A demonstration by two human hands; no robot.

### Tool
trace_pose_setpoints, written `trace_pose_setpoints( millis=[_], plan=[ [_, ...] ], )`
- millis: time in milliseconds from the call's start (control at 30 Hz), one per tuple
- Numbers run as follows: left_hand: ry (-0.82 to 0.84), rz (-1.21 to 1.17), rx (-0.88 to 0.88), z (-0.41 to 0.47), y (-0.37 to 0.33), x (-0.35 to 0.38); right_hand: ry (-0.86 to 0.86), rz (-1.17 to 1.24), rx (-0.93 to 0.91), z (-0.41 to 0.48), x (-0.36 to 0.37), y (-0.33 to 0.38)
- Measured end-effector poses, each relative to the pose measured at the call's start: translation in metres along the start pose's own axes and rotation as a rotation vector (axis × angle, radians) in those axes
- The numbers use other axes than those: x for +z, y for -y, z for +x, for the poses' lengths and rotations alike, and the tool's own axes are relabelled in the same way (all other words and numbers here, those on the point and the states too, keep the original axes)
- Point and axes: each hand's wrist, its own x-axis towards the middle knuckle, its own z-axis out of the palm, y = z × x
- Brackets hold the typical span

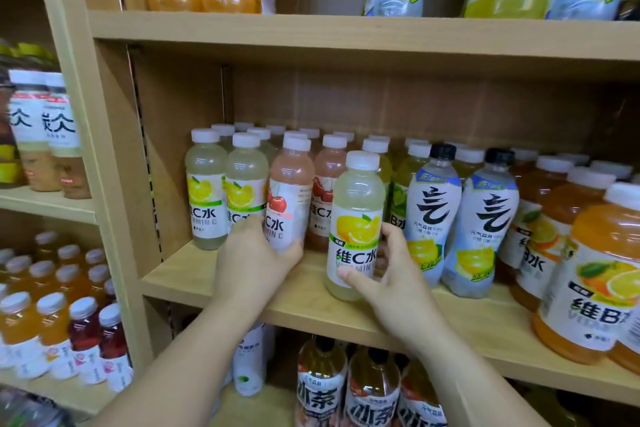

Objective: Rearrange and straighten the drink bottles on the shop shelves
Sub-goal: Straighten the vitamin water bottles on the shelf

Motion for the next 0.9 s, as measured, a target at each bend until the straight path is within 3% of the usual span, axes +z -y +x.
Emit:
trace_pose_setpoints(
  millis=[400, 567, 900],
  plan=[
    [0.011, 0.090, -0.104, 0.001, 0.004, -0.004, 0.015, 0.020, 0.018, 0.001, -0.001, 0.000],
    [-0.033, -0.010, -0.009, -0.002, 0.012, -0.003, 0.012, -0.002, 0.015, -0.001, -0.001, 0.002],
    [0.040, 0.260, -0.025, 0.009, 0.003, 0.003, 0.014, -0.017, 0.033, -0.001, -0.002, 0.005]
  ],
)
